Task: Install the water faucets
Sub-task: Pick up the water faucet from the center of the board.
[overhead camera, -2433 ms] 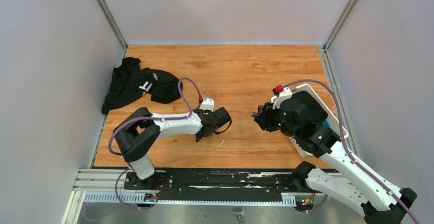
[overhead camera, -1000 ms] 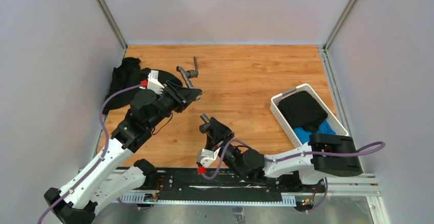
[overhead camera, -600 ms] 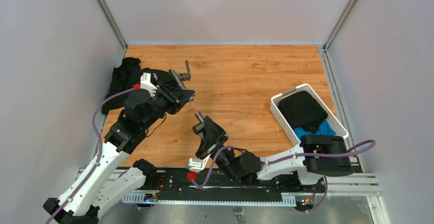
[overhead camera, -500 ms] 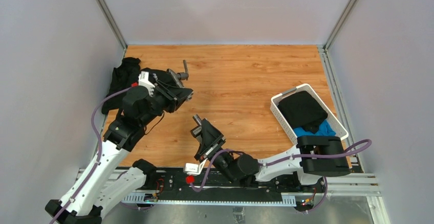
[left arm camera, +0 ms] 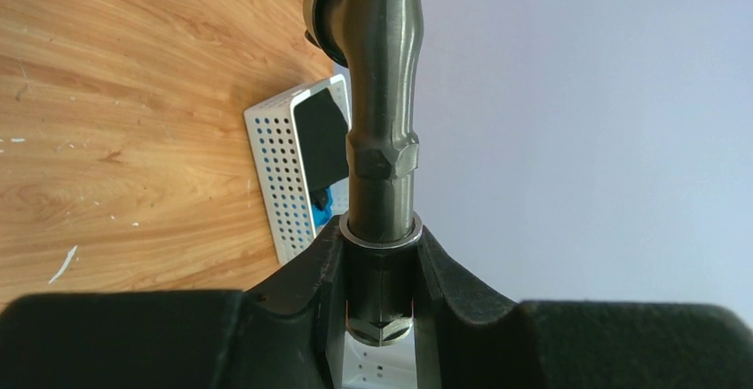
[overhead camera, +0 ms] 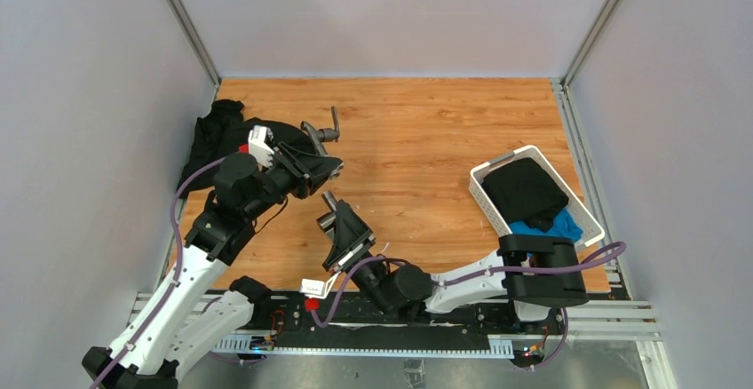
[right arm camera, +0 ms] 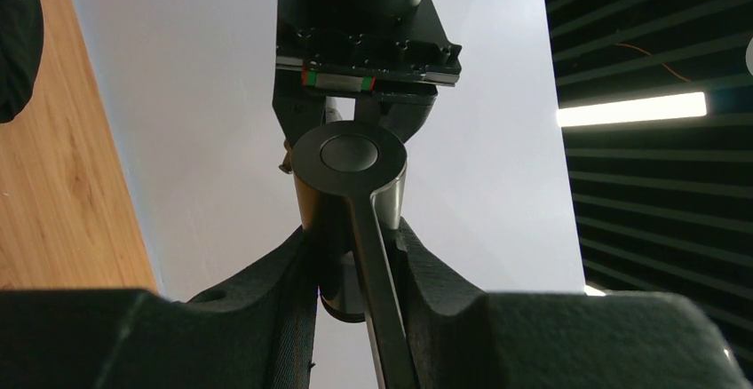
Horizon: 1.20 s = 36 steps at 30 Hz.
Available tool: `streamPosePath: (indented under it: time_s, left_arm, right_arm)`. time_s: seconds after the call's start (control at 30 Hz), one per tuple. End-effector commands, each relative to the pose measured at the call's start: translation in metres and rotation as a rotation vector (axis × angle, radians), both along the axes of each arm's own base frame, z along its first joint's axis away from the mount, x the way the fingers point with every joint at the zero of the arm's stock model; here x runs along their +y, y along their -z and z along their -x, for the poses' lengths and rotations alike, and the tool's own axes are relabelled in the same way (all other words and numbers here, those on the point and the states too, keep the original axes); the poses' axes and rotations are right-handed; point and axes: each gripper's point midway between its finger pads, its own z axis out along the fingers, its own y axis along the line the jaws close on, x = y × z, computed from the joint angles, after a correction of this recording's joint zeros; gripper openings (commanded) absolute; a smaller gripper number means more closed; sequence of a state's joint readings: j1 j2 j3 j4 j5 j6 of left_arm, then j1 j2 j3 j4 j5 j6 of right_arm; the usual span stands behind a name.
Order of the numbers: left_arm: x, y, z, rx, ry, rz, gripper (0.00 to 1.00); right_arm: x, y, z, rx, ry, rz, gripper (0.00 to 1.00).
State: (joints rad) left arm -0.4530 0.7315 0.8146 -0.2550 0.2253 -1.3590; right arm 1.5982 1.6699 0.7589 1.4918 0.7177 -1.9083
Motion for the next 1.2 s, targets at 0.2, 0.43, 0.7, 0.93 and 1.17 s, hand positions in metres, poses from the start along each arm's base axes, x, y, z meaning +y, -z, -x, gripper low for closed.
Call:
streamPosePath:
  time_s: [0.2, 0.43, 0.7, 0.93, 1.17]
  left_arm:
    - [0.008, -0.032, 0.010, -0.147, -0.016, 0.100, 0.00]
    - [0.010, -0.034, 0.013, -0.169, -0.018, 0.098, 0.00]
    - [0.014, -0.034, 0.014, -0.191, -0.035, 0.078, 0.00]
    - [0.013, -0.035, 0.014, -0.195, -0.030, 0.080, 0.00]
    - [0.011, -0.034, 0.015, -0.195, -0.013, 0.076, 0.00]
  right_arm:
    - [-0.005, -0.023, -0.020, 0.034, 0.055, -0.167, 0.00]
    - [-0.013, -0.025, -0.025, 0.057, 0.068, -0.193, 0.00]
    - [-0.020, -0.036, -0.024, 0.059, 0.063, -0.229, 0.00]
    - [-0.017, -0.044, -0.025, 0.053, 0.065, -0.247, 0.00]
    - [-0.011, -0.043, -0.032, 0.057, 0.079, -0.255, 0.00]
